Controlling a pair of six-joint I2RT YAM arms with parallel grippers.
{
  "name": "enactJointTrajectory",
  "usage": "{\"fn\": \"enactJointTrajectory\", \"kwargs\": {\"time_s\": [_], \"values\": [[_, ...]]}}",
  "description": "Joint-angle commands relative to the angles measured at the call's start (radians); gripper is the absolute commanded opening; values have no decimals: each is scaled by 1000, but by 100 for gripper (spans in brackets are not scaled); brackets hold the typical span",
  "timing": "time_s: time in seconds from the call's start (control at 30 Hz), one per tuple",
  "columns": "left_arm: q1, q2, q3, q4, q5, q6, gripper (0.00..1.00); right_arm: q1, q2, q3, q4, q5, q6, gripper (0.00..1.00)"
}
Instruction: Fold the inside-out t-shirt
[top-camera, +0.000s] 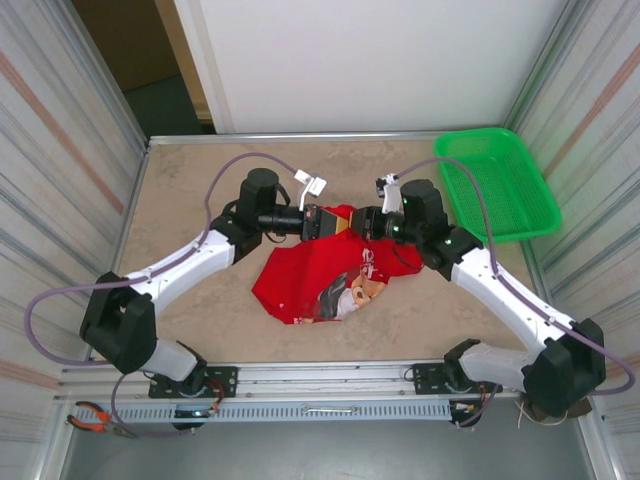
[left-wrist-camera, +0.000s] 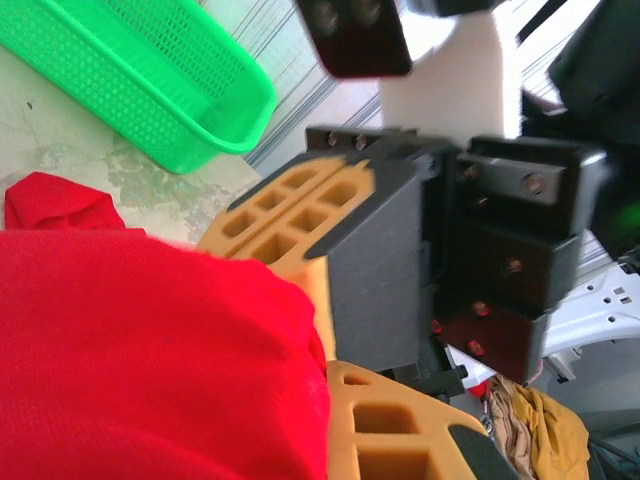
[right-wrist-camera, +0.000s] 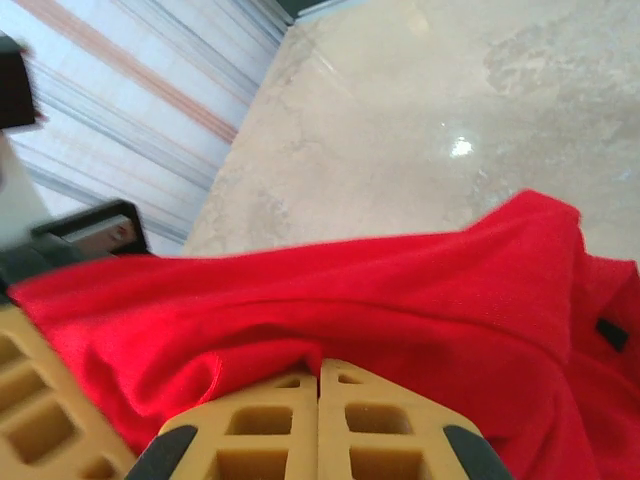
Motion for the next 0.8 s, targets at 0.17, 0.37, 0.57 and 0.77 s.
{"fn": "enactJointTrajectory", "kwargs": {"time_s": [0.17, 0.37, 0.57, 0.77], "values": [[74, 24, -3, 39, -27, -16, 4, -62, -104, 120, -96, -51, -29, 0], [133, 30, -7, -34, -176, -7, 55, -87, -162, 210, -129, -70, 20, 0], [40, -120, -34, -149, -484, 89, 61, -84, -140, 261, -134, -64, 79, 0], [-217, -220, -17, -203, -820, 206, 61, -68, -123, 269, -155, -14, 92, 0]]}}
